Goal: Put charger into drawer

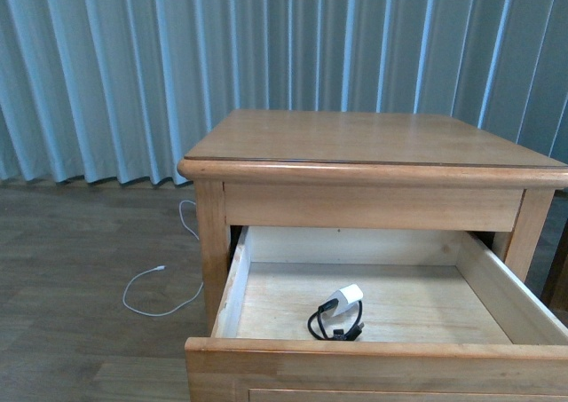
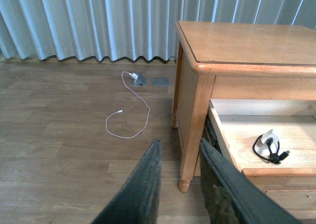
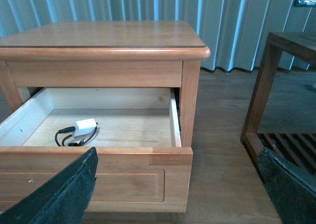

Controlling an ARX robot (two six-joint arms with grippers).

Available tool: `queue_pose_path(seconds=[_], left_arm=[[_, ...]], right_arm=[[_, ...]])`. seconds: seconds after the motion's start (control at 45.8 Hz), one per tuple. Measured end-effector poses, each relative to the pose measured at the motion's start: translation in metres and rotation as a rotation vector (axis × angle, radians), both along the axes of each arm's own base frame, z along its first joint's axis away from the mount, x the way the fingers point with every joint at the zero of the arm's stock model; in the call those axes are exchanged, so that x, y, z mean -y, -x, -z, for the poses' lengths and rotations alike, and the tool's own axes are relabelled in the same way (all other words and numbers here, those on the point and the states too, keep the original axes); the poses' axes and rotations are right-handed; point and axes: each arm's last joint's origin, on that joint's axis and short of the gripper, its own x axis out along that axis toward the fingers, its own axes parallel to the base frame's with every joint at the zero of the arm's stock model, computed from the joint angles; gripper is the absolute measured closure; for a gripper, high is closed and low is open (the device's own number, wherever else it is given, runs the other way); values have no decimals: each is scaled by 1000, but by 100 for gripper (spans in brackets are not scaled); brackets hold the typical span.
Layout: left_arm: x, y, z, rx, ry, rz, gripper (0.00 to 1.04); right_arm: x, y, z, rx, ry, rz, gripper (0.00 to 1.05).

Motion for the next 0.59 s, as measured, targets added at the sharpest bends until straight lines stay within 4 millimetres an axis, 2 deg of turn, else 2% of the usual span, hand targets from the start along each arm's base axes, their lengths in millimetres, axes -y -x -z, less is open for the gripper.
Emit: queue_pose_path(seconds=[0.131,0.393,0.589], left_arm=[[-7,3,14,2,-1,-5,101],[-23,8,35,9,-2,-15,101],[-24,19,44,4,-2,-11,101]], right_arm=[[0,0,0,0,0,0,8],[0,0,0,0,0,0,8],[0,0,0,0,0,0,8]])
